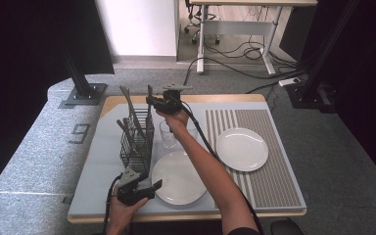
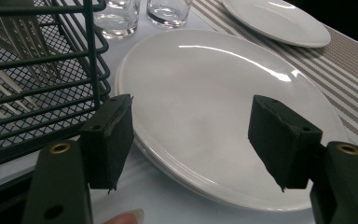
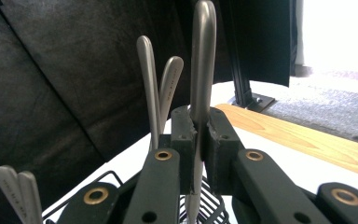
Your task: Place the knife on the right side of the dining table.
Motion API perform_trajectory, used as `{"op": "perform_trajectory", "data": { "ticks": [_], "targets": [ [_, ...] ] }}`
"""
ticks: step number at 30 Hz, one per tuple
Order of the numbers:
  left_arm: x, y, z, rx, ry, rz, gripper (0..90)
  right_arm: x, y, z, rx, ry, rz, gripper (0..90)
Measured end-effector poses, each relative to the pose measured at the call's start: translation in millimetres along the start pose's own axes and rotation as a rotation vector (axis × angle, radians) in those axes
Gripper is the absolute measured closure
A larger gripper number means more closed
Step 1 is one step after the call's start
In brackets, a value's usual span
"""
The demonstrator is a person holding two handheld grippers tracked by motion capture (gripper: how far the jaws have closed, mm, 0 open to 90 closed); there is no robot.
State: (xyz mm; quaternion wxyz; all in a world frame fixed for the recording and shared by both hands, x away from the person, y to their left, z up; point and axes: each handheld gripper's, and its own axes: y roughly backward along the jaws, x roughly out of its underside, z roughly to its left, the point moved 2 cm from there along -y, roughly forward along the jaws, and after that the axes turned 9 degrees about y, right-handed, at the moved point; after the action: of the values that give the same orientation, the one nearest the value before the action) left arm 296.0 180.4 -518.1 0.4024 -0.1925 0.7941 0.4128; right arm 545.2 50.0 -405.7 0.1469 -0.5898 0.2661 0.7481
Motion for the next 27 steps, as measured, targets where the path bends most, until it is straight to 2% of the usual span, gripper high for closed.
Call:
{"op": "perform_trajectory", "data": {
  "ticks": [2, 10, 17, 27],
  "targets": [
    [0.1, -0.2, 0.1, 0.000, 0.000, 0.001, 31.1, -1.2, 3.1, 1.5, 0.004, 0.011, 0.001, 83.3],
    [-0.2, 0.3, 0.0, -0.003, -0.003, 0.000, 31.3, -3.5, 15.7, -1.0, -0.005, -0.009, -0.019, 83.4],
    [-0.9, 1.9, 0.8, -0.006, -0.002, -0.004, 31.3, -6.1, 28.1, -2.7, -0.018, -0.042, -0.057, 83.5],
    [-0.9, 1.5, -1.0, -0.006, -0.009, -0.002, 31.2, -19.9, 52.7, -1.0, -0.029, -0.048, -0.110, 83.5]
  ]
}}
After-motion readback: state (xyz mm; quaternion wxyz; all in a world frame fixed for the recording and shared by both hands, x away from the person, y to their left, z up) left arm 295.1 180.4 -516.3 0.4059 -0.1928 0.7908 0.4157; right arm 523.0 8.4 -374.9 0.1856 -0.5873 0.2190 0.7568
